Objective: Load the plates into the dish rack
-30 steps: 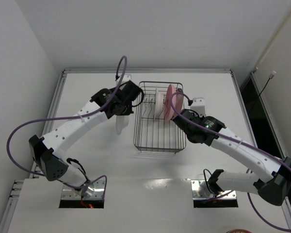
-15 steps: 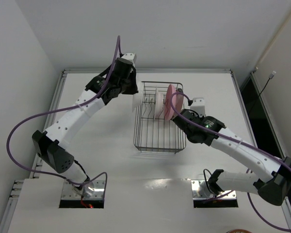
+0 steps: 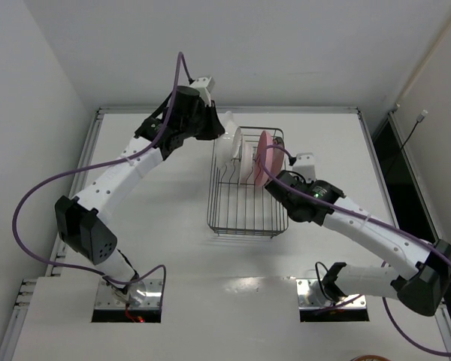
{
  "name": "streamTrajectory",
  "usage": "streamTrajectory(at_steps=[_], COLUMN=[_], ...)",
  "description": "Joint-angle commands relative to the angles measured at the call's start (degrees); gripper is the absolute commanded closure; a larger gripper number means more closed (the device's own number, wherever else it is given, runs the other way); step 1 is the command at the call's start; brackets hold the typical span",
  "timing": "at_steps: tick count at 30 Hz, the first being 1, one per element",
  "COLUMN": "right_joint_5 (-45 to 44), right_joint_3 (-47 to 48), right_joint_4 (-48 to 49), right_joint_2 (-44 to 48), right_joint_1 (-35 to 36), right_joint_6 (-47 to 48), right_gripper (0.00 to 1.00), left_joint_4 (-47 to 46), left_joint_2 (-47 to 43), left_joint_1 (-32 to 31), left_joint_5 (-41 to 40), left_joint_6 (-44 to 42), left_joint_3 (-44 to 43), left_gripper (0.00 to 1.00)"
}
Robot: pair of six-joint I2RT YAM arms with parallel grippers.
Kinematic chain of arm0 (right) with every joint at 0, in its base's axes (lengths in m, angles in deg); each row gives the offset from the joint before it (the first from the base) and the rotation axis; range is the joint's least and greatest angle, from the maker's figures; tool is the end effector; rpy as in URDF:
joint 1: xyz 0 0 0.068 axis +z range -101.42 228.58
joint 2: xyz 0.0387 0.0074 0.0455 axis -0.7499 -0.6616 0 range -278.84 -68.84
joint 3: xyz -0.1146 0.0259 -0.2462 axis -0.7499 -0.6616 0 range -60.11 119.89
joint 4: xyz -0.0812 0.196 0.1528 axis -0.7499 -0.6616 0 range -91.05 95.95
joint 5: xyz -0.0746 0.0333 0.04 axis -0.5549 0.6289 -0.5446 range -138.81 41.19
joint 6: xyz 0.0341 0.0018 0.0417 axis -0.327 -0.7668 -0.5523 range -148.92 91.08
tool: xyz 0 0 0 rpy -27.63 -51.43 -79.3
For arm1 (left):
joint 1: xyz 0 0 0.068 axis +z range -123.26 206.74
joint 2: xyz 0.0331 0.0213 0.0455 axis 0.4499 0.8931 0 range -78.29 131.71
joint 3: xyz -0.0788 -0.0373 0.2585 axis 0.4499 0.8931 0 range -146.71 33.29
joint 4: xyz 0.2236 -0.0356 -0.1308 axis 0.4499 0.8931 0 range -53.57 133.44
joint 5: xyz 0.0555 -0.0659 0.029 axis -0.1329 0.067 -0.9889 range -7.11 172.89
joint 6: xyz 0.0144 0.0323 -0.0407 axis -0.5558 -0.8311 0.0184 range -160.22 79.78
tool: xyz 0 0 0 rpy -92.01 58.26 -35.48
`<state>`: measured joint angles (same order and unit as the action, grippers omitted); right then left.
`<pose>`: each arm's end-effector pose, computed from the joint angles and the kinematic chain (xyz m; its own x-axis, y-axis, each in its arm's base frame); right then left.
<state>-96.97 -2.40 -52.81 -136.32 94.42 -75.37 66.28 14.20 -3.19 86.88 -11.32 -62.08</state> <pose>0.1628 0.1296 0.2840 -0.6559 0.0187 -0.7546 0.2710 0.9388 -0.2124 0.3201 -0.1870 0.3998 -0.6105 -0.2048 -0.7651 0.2929 0.8391 -0.4583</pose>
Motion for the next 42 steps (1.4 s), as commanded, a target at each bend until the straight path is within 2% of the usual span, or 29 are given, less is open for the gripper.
streamTrajectory(at_steps=[1, 7, 16, 26, 35, 42], right_joint_5=[-1.2, -1.2, -1.2, -1.8, -1.8, -1.8], right_joint_3=[-0.3, -0.3, 0.7, 0.7, 0.7, 0.7], right_joint_4=[1.2, 1.2, 1.2, 0.7, 0.7, 0.7], right_joint_2=[-0.5, -1.0, -1.5, -1.5, -1.5, -1.5], right_joint_1=[-0.3, -0.3, -0.3, -0.3, -0.3, -0.3], right_joint_6=[-0.2, -0.2, -0.2, -0.2, -0.2, -0.2], right_gripper=[1.00, 1.00, 1.00, 1.00, 1.00, 1.00], left_joint_4=[-9.9, -9.3, -15.6, -17.6, -17.0, -11.3], left_joint_2=[-3.0, -2.5, -3.1, -2.0, 1.1, 4.2], left_joint_1=[0.0, 0.0, 0.0, 0.0, 0.0, -1.2], left_joint_5=[1.9, 0.2, -0.3, -0.9, -2.0, -6.4], left_joint_6=[2.7, 4.0, 8.6, 9.7, 10.2, 8.4], left_joint_3=[-1.7, -3.9, 5.9, 9.6, 9.0, 4.4], left_gripper=[1.00, 1.00, 1.00, 1.00, 1.00, 1.00])
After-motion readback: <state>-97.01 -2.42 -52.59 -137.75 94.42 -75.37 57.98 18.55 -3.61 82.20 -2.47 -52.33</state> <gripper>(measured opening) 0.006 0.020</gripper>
